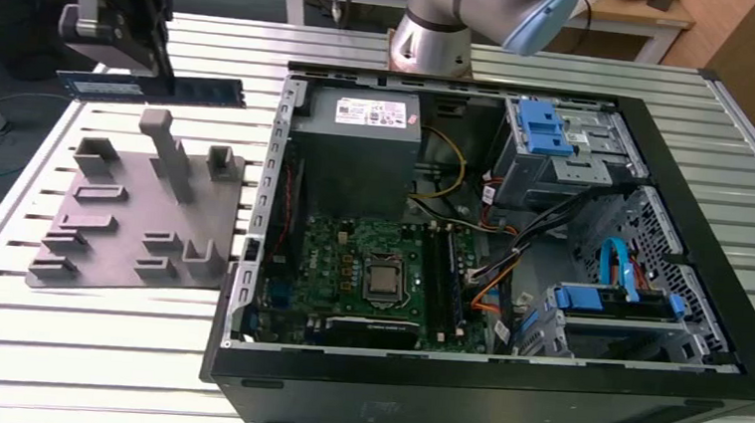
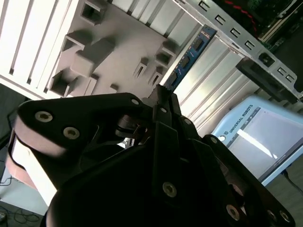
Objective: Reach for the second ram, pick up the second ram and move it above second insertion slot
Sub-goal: 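Pick up the second ram and move it above second insertion slot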
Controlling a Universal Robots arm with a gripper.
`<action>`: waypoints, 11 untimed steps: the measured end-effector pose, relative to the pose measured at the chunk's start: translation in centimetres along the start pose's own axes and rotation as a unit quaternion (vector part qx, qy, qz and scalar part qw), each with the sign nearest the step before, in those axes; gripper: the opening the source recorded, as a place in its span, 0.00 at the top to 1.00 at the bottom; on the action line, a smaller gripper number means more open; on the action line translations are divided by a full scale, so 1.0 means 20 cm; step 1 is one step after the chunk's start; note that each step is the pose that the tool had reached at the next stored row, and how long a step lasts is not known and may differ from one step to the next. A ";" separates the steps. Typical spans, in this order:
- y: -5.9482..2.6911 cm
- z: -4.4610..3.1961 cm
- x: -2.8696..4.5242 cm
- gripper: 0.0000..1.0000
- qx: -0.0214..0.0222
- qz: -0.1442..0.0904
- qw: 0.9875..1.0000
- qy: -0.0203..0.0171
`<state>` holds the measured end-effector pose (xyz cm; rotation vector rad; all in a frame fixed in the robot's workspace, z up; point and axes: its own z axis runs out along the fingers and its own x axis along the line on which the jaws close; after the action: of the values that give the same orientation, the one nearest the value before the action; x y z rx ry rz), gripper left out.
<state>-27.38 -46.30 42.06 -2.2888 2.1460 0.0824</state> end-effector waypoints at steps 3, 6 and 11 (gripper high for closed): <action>-0.066 0.024 0.005 0.86 0.000 0.000 1.000 0.000; -0.136 0.049 0.011 0.86 0.000 0.000 1.000 0.000; -0.251 0.091 0.020 0.86 -0.001 0.000 1.000 0.000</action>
<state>-22.41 -46.30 40.06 -2.2896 2.1467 0.0843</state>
